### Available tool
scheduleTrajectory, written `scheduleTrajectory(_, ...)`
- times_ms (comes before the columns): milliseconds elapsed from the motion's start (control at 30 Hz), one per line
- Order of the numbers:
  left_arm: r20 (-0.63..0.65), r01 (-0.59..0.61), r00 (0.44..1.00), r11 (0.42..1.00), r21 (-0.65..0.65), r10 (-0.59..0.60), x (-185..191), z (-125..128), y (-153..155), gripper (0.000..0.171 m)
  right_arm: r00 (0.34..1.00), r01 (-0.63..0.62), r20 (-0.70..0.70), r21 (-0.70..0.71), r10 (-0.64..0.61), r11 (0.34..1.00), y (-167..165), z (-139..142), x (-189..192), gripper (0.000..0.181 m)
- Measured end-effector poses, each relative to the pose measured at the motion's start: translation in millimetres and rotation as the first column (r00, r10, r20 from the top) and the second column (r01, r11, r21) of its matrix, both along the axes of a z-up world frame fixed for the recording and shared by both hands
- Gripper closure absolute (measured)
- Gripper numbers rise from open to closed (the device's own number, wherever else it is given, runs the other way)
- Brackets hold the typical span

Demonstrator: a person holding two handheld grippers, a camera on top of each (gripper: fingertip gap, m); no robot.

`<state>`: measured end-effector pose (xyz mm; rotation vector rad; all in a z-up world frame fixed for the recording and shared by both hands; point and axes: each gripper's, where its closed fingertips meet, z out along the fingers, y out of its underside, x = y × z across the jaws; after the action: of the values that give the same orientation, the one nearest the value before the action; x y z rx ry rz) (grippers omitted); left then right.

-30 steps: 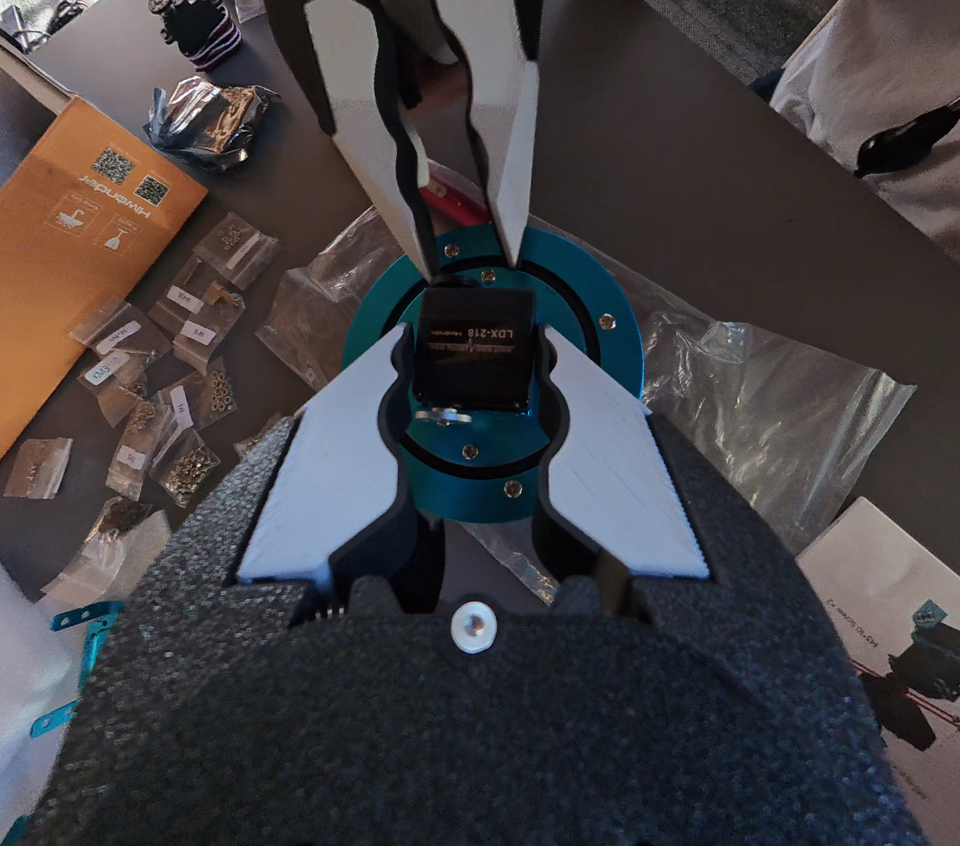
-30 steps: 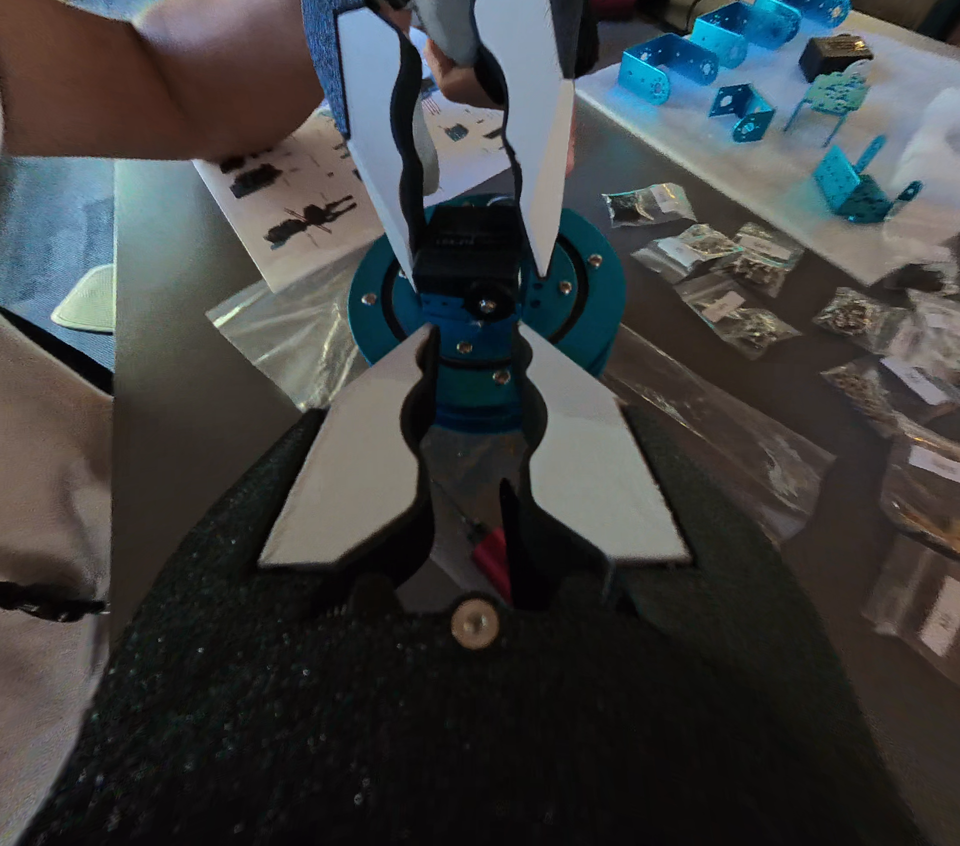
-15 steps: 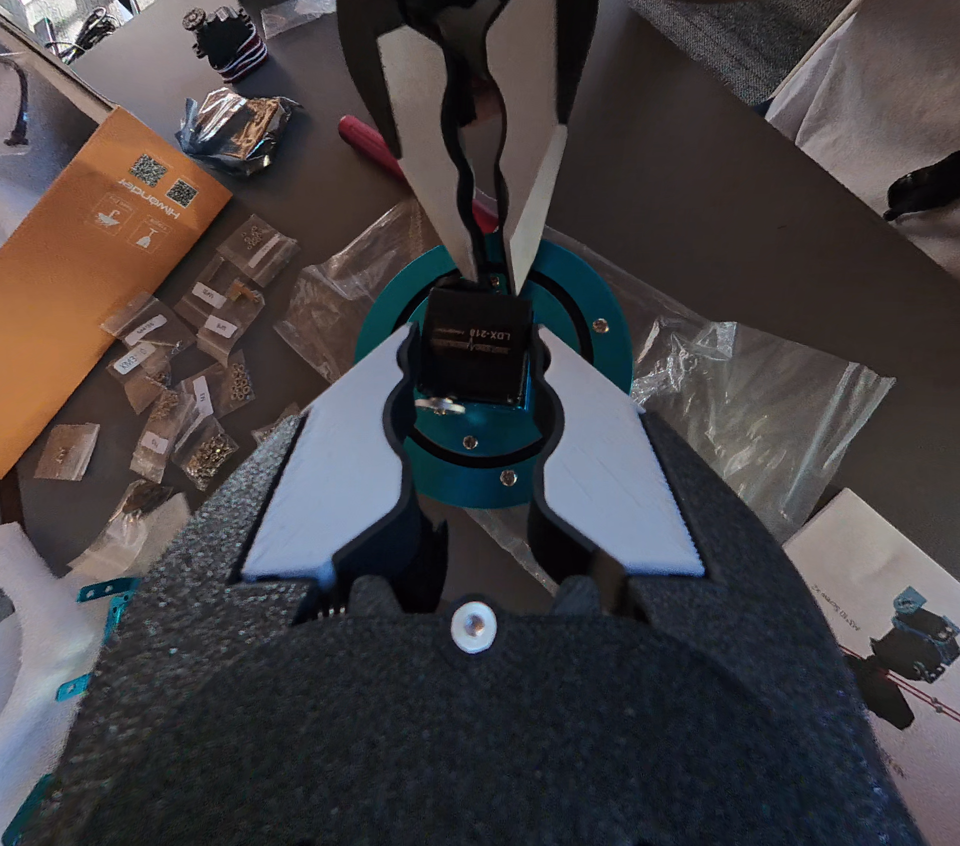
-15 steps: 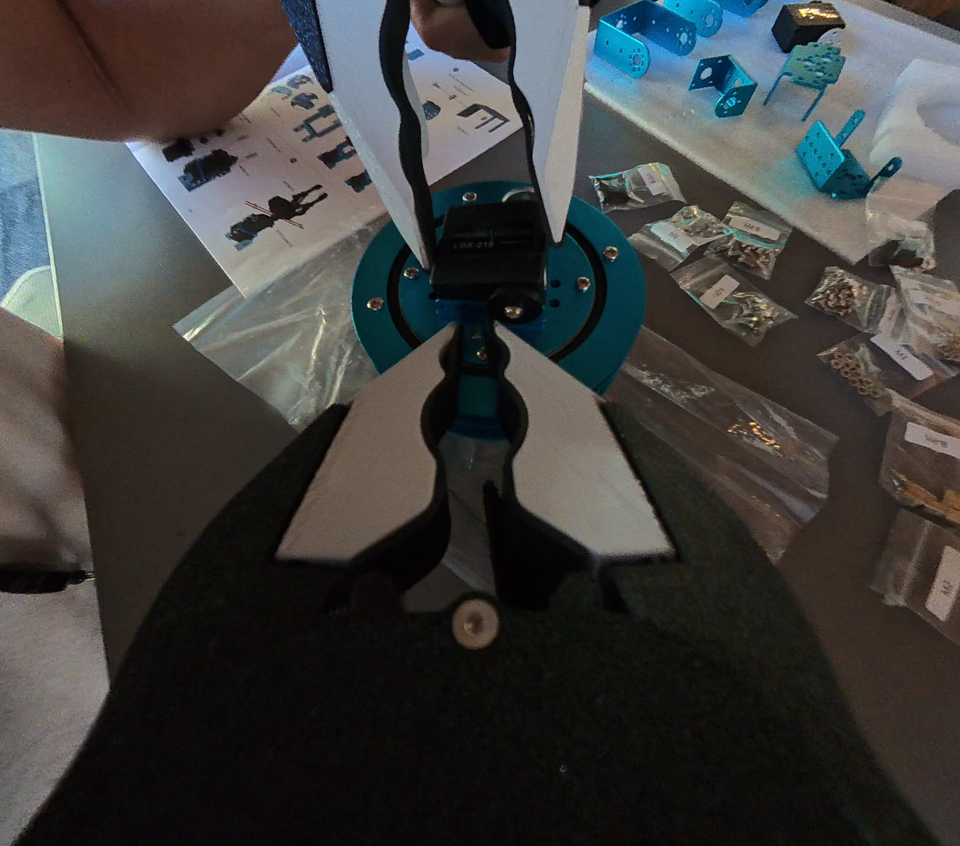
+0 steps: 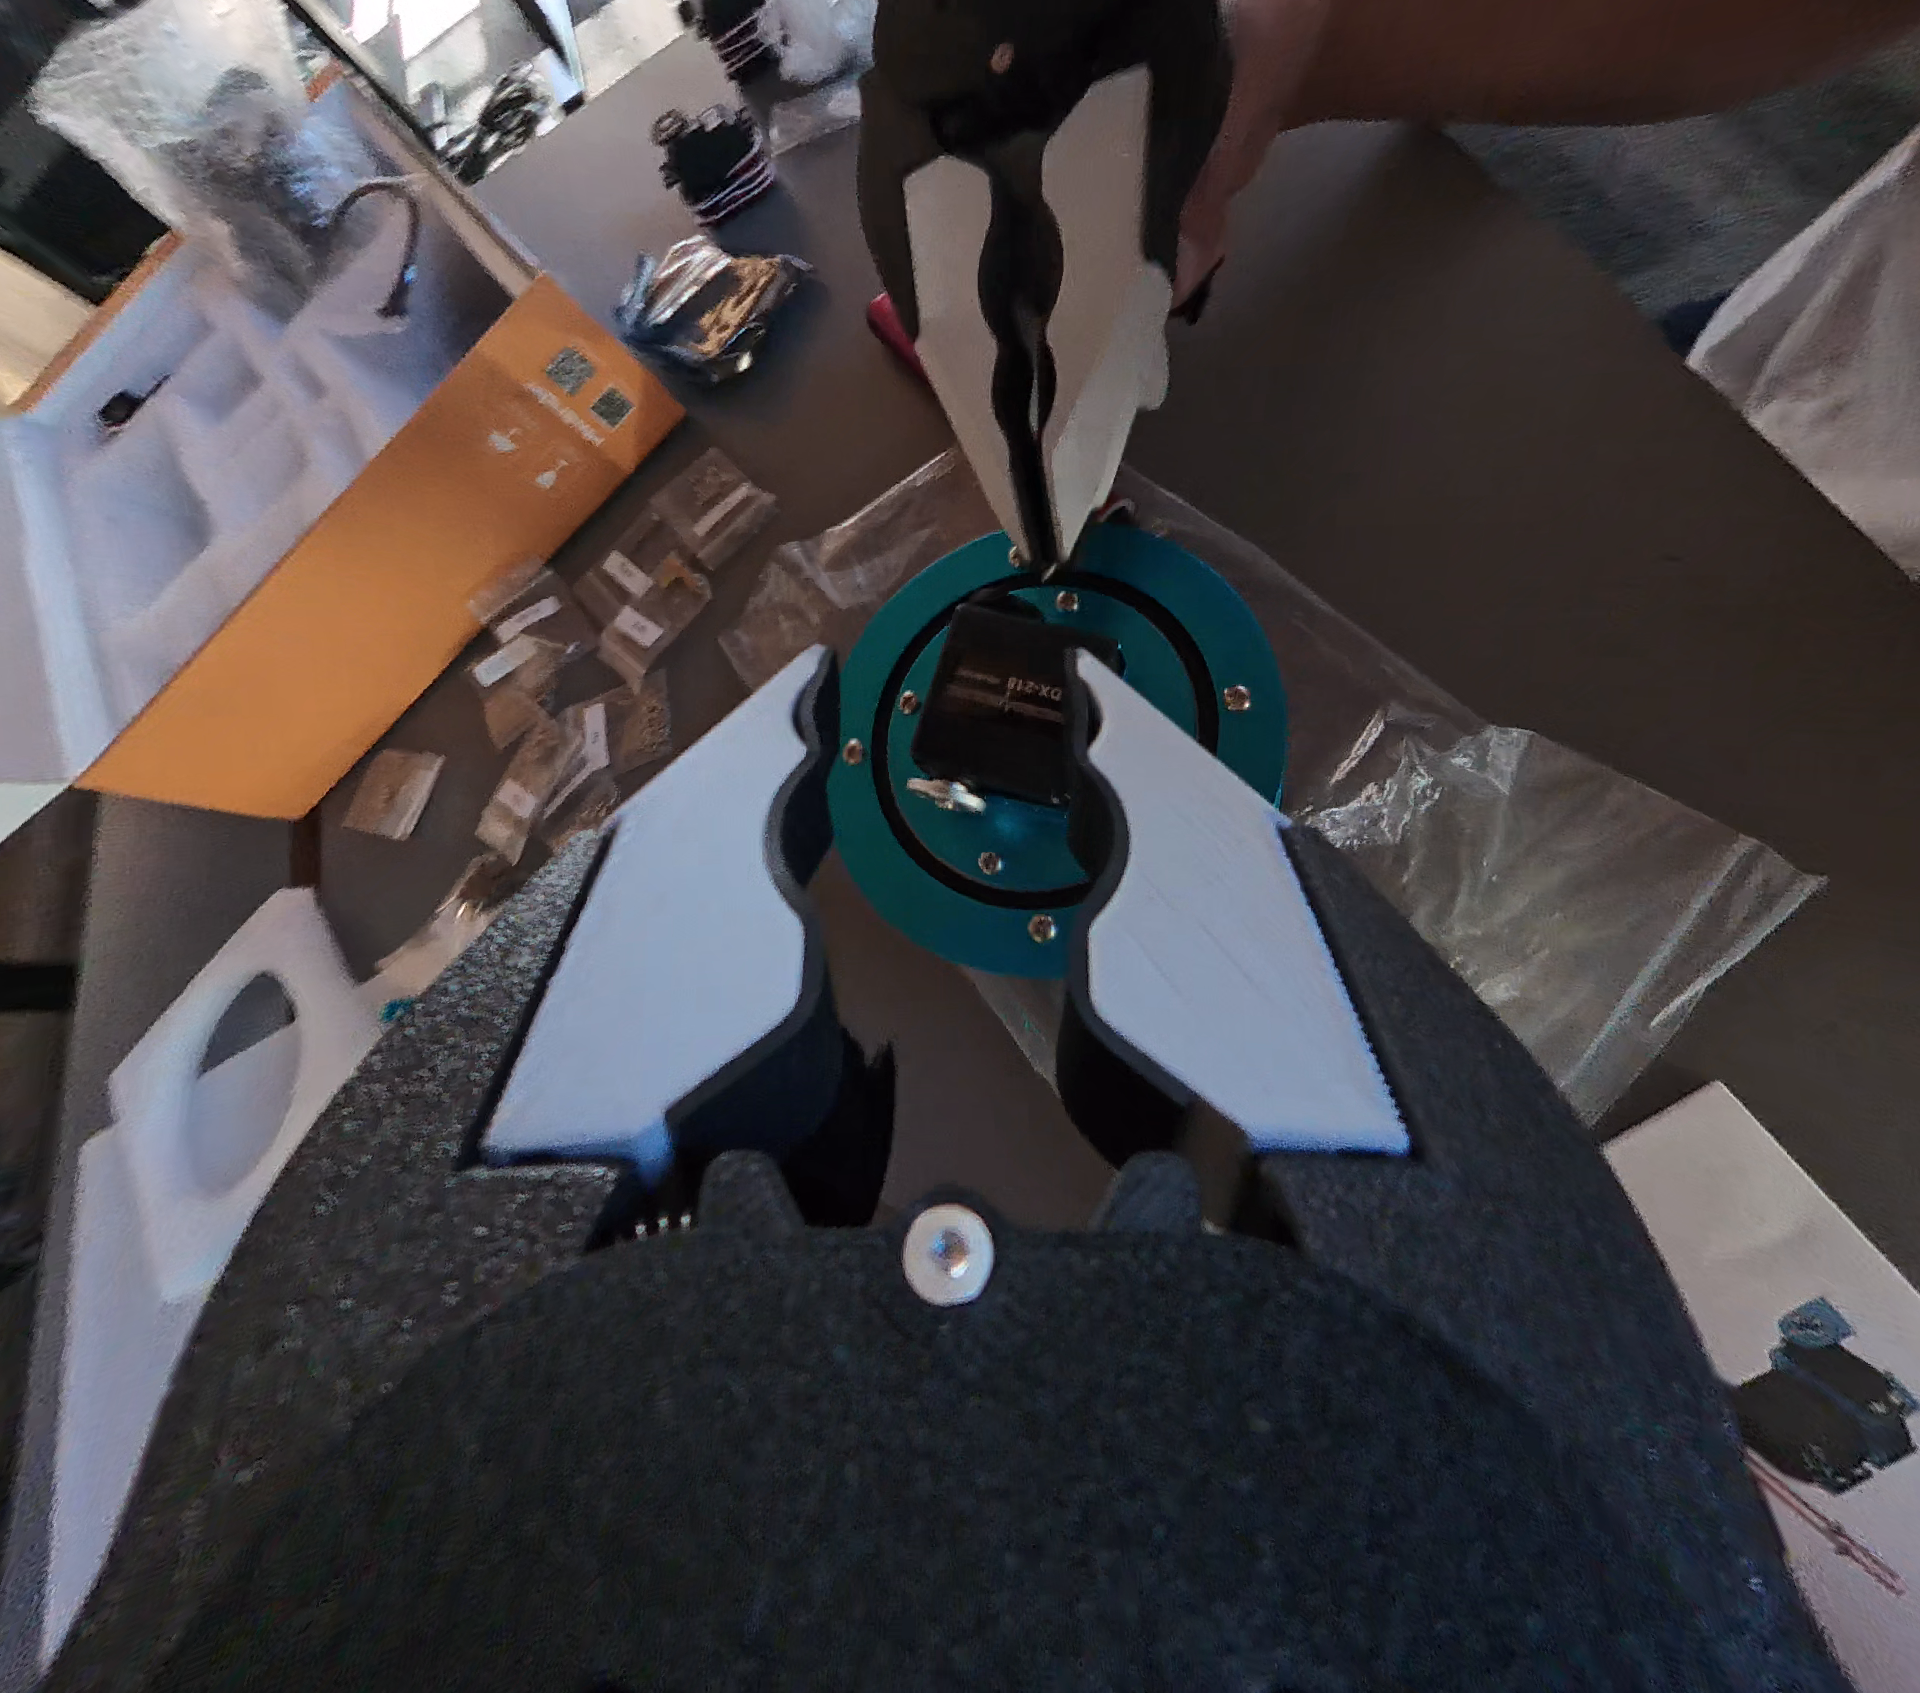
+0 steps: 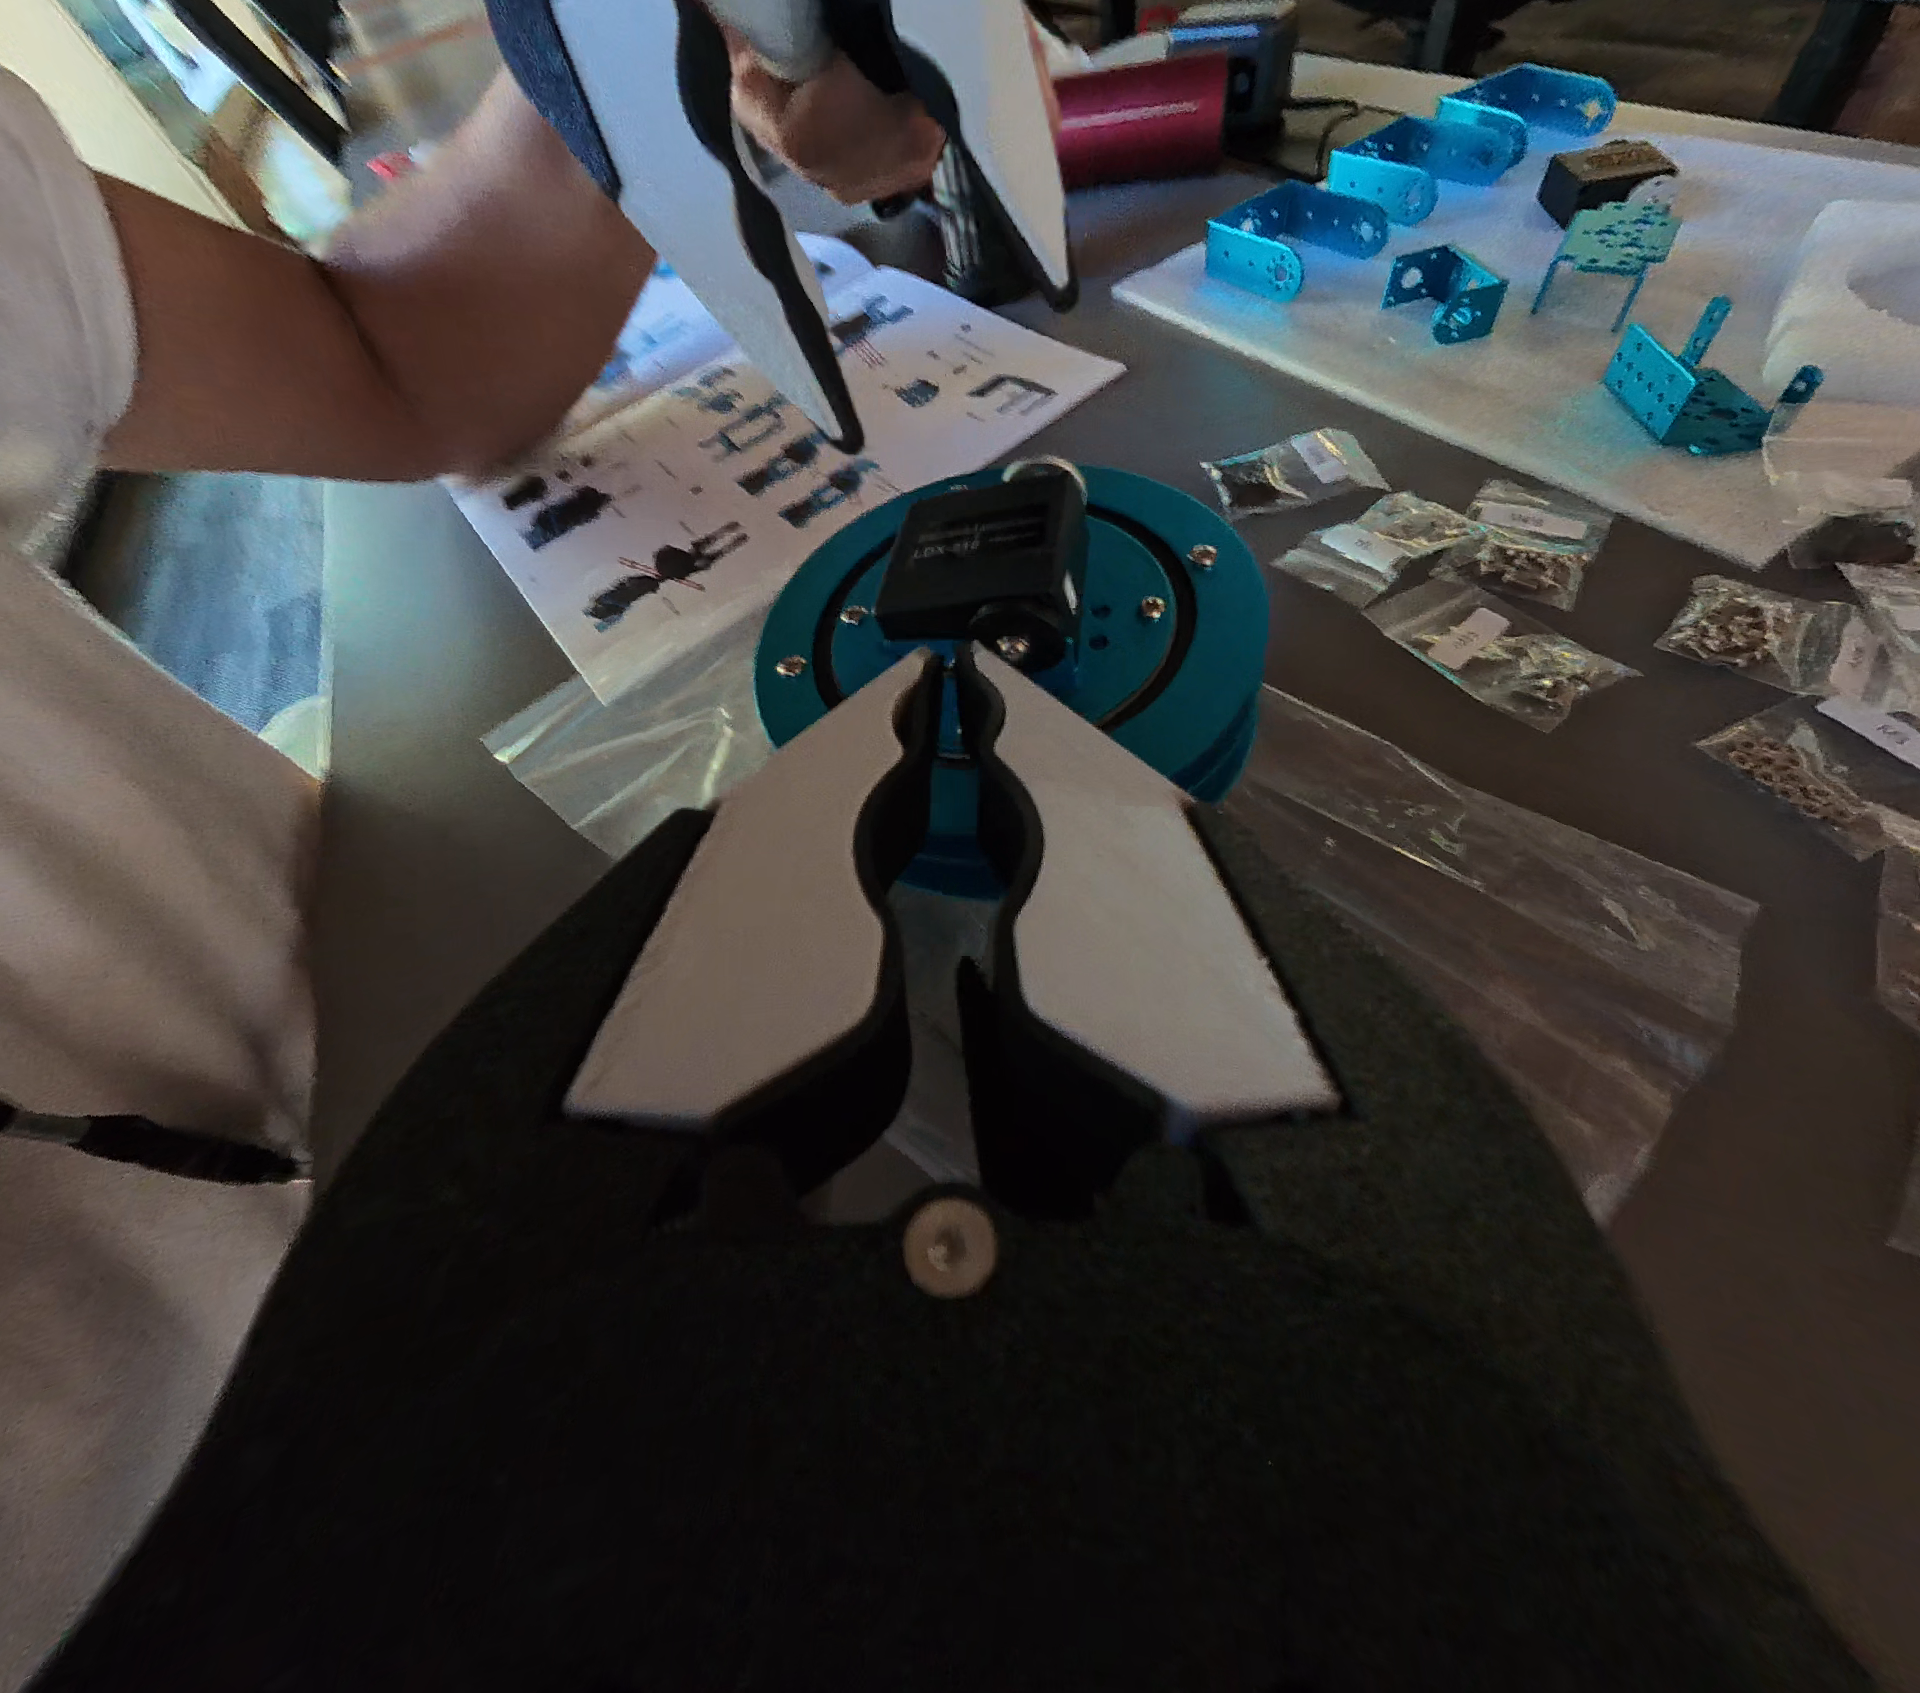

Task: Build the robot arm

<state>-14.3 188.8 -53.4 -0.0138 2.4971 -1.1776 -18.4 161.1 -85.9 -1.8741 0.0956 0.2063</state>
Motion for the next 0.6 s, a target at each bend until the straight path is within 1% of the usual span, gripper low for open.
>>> scheduleTrajectory(100,0.062,-0.092,0.994,0.996,0.022,0.09,-6,-3,5,0.13,0.989,-0.066,-0.127,0.111,0.08,0.992,-2,14,-5,0.181)
scheduleTrajectory(167,0.087,-0.137,0.987,0.99,0.008,0.136,-15,-9,5,0.133,0.97,-0.109,-0.199,0.151,0.138,0.982,-4,17,-4,0.181)
scheduleTrajectory(233,0.076,-0.2,0.976,0.979,-0.029,0.202,-21,-16,6,0.132,0.958,-0.172,-0.207,0.134,0.197,0.976,-5,12,-2,0.181)
scheduleTrajectory(300,0.054,-0.27,0.96,0.96,-0.071,0.274,-25,-20,8,0.132,0.961,-0.237,-0.135,0.043,0.241,0.971,-8,0,4,0.181)
scheduleTrajectory(367,-0.002,-0.359,0.932,0.919,-0.164,0.363,-25,-17,6,0.133,0.95,-0.308,-0.063,0.001,0.307,0.951,-10,-1,11,0.181)
scheduleTrajectory(433,-0.072,-0.467,0.882,0.849,-0.246,0.465,-22,-16,5,0.131,0.912,-0.409,-0.012,0.034,0.41,0.912,-10,7,7,0.181)
scheduleTrajectory(500,-0.064,-0.565,0.818,0.775,-0.284,0.572,-18,-14,8,0.131,0.877,-0.481,0.037,0.051,0.48,0.875,-9,8,4,0.181)
scheduleTrajectory(533,-0.063,-0.585,0.801,0.758,-0.288,0.595,-20,-15,7,0.129,0.857,-0.515,0.04,0.042,0.514,0.856,-8,6,3,0.181)
scheduleTrajectory(600,-0.016,-0.602,0.777,0.735,-0.311,0.63,-22,-12,7,0.129,0.819,-0.574,0.022,0.041,0.573,0.818,-8,4,-2,0.181)
